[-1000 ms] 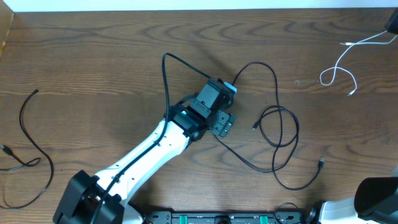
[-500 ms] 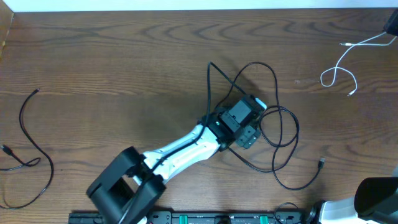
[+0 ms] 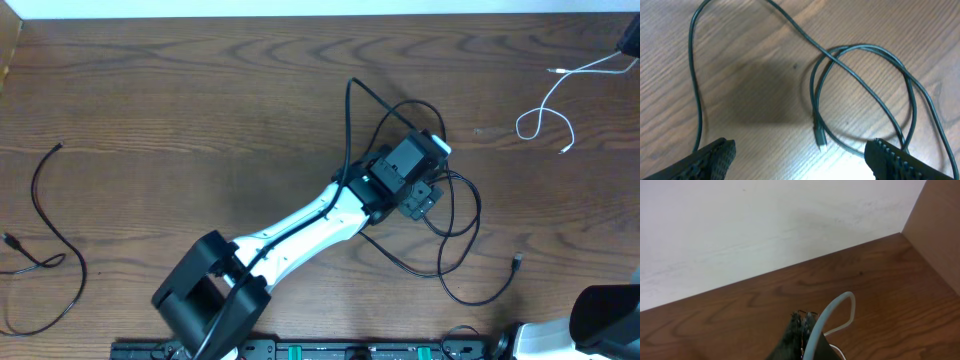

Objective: Untangle cables

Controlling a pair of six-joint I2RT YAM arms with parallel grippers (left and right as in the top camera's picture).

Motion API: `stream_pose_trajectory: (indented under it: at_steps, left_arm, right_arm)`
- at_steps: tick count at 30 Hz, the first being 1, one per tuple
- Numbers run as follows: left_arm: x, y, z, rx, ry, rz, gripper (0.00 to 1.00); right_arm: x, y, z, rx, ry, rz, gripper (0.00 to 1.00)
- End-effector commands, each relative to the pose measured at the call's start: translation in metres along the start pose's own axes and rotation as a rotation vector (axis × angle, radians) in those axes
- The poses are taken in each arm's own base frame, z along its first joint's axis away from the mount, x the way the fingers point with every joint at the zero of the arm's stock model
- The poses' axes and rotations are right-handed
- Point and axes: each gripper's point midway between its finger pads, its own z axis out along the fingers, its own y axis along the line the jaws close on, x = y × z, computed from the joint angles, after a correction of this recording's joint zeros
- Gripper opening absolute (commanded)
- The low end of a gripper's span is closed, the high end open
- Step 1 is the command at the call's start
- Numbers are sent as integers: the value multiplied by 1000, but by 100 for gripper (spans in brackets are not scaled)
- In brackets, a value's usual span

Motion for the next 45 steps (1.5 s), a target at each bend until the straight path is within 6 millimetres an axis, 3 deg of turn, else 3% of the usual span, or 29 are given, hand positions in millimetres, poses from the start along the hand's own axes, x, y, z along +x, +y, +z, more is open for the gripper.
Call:
stream_pose_trajectory:
  at_steps: [1, 5, 14, 20, 23, 24, 27, 34, 38, 40, 41, 43, 45]
  left_arm:
    - [11, -14, 29, 34, 75, 71, 88]
    - [14, -29, 54, 47, 110, 104, 88]
    - [49, -23, 88, 16, 208, 109, 88]
    - [58, -23, 96, 15, 235, 110, 83]
    - [59, -23, 96, 15, 237, 110, 23]
    - [60, -22, 96, 11, 240, 111, 11]
    - [64, -19, 95, 3, 257, 126, 8]
    - [72, 33, 92, -111, 302, 37, 8]
    - [72, 79, 85, -169, 297, -127, 7]
    - [78, 112, 79, -210, 312, -188, 7]
    - [87, 137, 73, -256, 336, -225, 7]
    - [99, 164, 65, -310, 371, -264, 7]
    - [118, 204, 52, -397, 412, -322, 7]
  right_arm:
    - [-2, 0, 1, 2, -4, -14, 1]
    - [-2, 0, 1, 2, -1, -15, 1]
    - [2, 0, 1, 4, 15, -12, 1]
    - [3, 0, 1, 4, 18, -12, 1]
    - [4, 0, 1, 4, 22, -11, 1]
    - [4, 0, 1, 4, 23, -10, 1]
    - [5, 0, 1, 4, 27, -10, 1]
    - [10, -1, 1, 6, 45, -7, 1]
    - [11, -1, 1, 6, 48, -7, 1]
    - [11, -1, 1, 6, 48, -7, 1]
    - [11, -1, 1, 6, 48, -7, 1]
    - [11, -1, 1, 6, 49, -7, 1]
    - [11, -1, 1, 6, 49, -6, 1]
